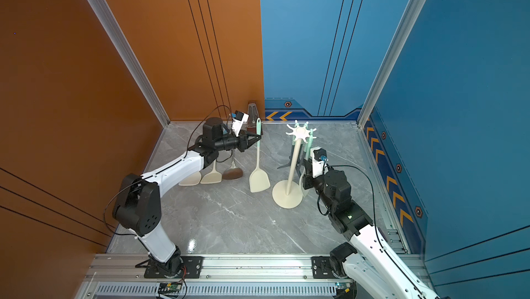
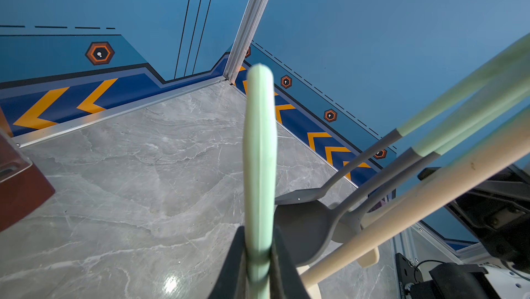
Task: Take the spatula off the kitchen utensil rack
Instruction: Place the spatula at the center of the board.
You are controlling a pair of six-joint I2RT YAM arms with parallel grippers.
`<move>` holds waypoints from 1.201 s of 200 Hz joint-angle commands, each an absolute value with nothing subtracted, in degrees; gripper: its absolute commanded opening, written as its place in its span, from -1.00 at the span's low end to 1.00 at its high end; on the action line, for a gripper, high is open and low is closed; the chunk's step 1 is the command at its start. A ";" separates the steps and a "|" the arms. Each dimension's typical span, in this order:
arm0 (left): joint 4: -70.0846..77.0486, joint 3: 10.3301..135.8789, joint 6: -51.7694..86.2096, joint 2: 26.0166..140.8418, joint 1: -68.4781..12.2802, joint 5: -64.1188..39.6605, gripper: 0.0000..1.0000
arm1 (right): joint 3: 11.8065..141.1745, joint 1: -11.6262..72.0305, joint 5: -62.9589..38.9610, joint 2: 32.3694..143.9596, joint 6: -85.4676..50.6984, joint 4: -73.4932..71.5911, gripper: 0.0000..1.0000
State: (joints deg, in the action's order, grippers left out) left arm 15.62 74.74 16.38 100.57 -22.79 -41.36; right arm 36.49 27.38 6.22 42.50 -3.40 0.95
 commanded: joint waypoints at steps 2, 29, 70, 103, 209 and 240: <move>16.46 78.27 17.04 102.75 -21.21 -43.84 -1.00 | 34.89 26.81 6.46 44.05 -4.35 9.38 -1.00; 16.12 81.17 17.23 105.33 -19.66 -44.46 -1.00 | 34.38 26.81 7.11 42.94 -4.48 9.84 -1.00; 7.83 89.53 14.69 110.72 -18.36 -44.31 -1.00 | 34.08 26.81 7.33 42.13 -4.92 10.62 -1.00; 2.47 94.34 12.40 114.61 -18.19 -43.77 -1.00 | 33.92 26.72 7.83 41.51 -4.76 11.07 -1.00; -3.47 105.03 12.97 125.42 -17.69 -44.08 -1.00 | 33.21 26.46 7.97 41.59 -4.82 10.61 -1.00; -5.45 107.35 13.01 127.99 -17.44 -43.61 -1.00 | 33.04 26.37 8.04 41.48 -4.79 10.63 -1.00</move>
